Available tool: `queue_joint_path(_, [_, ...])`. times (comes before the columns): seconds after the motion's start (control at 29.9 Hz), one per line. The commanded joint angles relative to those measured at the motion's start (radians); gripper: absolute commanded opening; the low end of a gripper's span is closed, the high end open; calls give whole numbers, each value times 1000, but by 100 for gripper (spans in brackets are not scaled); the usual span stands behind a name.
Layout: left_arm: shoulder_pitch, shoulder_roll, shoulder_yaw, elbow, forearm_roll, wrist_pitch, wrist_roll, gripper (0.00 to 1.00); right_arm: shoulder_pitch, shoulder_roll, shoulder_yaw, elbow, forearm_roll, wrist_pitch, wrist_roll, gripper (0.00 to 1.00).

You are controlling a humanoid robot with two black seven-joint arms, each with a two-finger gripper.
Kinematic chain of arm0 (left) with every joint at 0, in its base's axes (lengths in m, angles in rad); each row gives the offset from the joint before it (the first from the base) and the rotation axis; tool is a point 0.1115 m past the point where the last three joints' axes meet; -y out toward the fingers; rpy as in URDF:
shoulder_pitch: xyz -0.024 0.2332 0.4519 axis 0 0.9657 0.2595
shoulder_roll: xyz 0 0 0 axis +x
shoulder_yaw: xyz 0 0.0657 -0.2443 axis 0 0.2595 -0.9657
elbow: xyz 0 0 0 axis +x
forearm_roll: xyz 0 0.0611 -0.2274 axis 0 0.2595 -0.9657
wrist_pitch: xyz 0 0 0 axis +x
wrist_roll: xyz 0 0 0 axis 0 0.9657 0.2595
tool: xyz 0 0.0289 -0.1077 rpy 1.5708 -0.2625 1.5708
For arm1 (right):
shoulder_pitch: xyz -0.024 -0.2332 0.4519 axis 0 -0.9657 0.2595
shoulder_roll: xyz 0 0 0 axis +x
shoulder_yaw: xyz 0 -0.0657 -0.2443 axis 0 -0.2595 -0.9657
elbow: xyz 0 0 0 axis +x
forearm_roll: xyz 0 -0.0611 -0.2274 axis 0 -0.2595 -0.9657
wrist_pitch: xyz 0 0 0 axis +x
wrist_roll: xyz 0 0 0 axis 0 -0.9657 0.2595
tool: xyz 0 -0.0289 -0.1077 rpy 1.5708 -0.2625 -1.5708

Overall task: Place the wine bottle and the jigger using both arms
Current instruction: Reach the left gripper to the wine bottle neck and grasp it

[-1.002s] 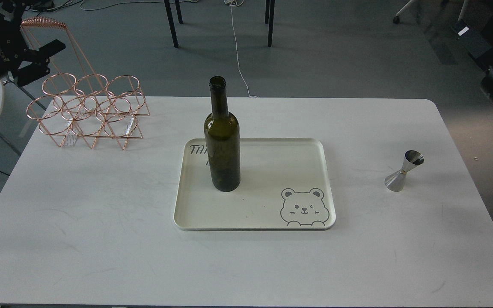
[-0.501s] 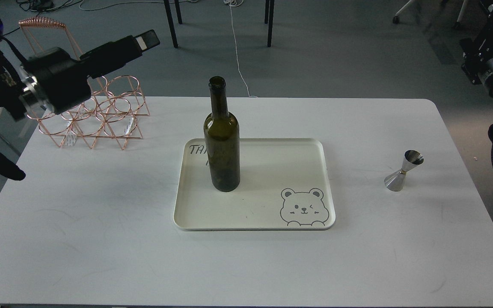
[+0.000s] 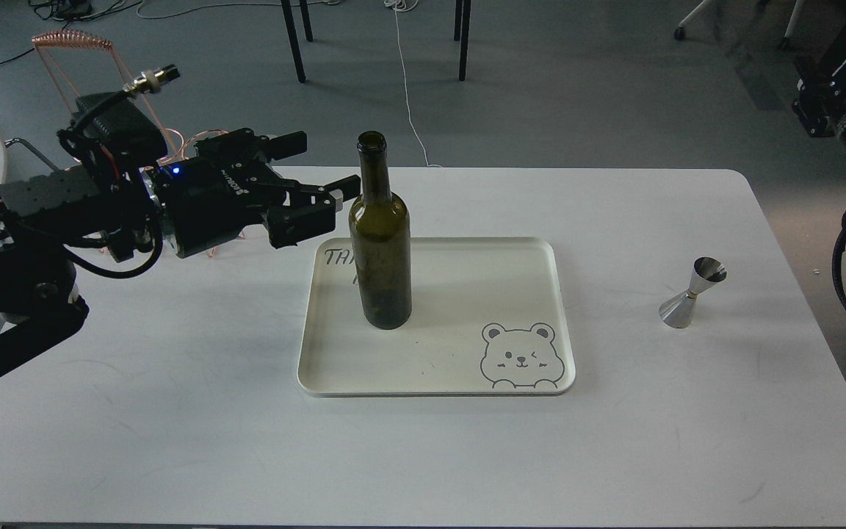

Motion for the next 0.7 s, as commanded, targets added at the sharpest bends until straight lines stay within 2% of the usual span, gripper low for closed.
queue_joint_path(0.0, [2,-38,1,10,30,10,4,98,3,1,1,3,0,0,0,97])
queue_joint_path(0.2, [2,-113,1,65,45,12,7,97,2,3,17,5,0,-2,0,97])
queue_joint_path(0.4, [2,-176,2,133,74,13,7,89,2,3,20,3,0,-2,0,97])
queue_joint_path(0.47, [2,-176,2,133,74,13,7,78,3,1,20,3,0,-2,0,97])
queue_joint_path(0.6, [0,-173,1,133,76,12,1,38,3,0,20,3,0,-2,0,97])
queue_joint_path(0.67, [-2,-167,1,133,76,13,-1,31,3,-2,20,3,0,-2,0,97])
